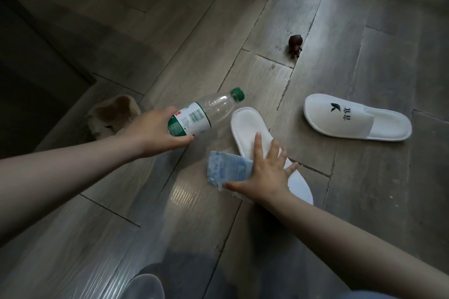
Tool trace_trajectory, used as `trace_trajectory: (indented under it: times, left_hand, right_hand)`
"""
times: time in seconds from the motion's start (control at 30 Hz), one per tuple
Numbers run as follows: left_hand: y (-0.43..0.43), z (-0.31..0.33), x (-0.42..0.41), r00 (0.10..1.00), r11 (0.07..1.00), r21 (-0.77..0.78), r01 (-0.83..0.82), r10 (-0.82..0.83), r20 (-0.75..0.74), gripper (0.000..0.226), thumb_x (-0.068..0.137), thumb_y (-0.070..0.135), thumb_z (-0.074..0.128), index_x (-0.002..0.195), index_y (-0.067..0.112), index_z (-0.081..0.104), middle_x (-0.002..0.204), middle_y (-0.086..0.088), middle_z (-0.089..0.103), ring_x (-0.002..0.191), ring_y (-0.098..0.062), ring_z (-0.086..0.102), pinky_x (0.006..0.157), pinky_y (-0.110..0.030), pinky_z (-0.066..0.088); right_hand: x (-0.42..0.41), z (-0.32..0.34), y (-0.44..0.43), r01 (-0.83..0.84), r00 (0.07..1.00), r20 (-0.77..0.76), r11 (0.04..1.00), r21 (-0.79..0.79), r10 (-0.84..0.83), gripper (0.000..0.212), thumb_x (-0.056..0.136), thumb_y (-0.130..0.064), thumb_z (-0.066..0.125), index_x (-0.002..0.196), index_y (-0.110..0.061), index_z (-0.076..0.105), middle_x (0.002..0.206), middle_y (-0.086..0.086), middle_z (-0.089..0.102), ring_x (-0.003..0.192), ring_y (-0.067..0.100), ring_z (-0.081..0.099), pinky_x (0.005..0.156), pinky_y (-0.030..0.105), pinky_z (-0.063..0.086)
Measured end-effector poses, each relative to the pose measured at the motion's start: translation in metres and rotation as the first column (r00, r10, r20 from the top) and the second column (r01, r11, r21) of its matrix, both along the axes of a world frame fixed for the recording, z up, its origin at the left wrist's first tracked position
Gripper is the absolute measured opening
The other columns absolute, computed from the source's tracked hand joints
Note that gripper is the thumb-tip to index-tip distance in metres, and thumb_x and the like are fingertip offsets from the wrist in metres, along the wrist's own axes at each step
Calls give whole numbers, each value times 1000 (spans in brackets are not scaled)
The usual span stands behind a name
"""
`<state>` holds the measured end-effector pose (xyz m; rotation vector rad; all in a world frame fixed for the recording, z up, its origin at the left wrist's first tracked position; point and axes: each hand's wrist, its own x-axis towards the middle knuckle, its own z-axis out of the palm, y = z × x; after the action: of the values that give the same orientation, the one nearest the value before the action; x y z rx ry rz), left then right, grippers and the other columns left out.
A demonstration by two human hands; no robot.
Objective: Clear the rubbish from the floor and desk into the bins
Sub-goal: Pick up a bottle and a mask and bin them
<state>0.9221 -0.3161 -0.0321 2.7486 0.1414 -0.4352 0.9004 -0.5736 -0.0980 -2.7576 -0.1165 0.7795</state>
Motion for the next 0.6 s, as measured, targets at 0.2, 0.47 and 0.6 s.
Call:
trace_trajectory:
  times: [0.2, 0.47, 0.6]
  left_hand:
    - [6, -5, 3, 1000, 1000, -10, -22, 22, -11, 52, 71, 61, 68, 105, 26, 51, 91, 4, 58, 82, -18, 57, 63, -29, 46]
    - [10, -13, 4, 999, 999, 9, -32, 32, -30, 56, 69, 67, 65, 105, 28, 49, 90, 5, 56, 80, -17, 56, 63, -30, 45]
    - [11, -12, 3, 999, 999, -3, -36, 36, -31, 54, 71, 64, 67, 105, 26, 49, 91, 4, 57, 80, -18, 56, 61, -29, 42]
  right_hand:
    - [8, -8, 14, 121, 993, -8, 993, -7, -121, 146, 51, -80, 70, 146, -27, -28, 157, 12, -24, 144, 40, -20, 105, 71, -9]
    - [-3, -12, 27, 9, 982, 190, 999, 49, -18, 102, 63, -68, 65, 143, -20, 25, 144, 4, 26, 135, 27, 23, 108, 54, 21]
    - [-3, -13, 22, -7, 957, 291, 999, 52, -8, 92, 60, -70, 56, 135, -20, 39, 133, 2, 38, 123, 25, 35, 100, 46, 29]
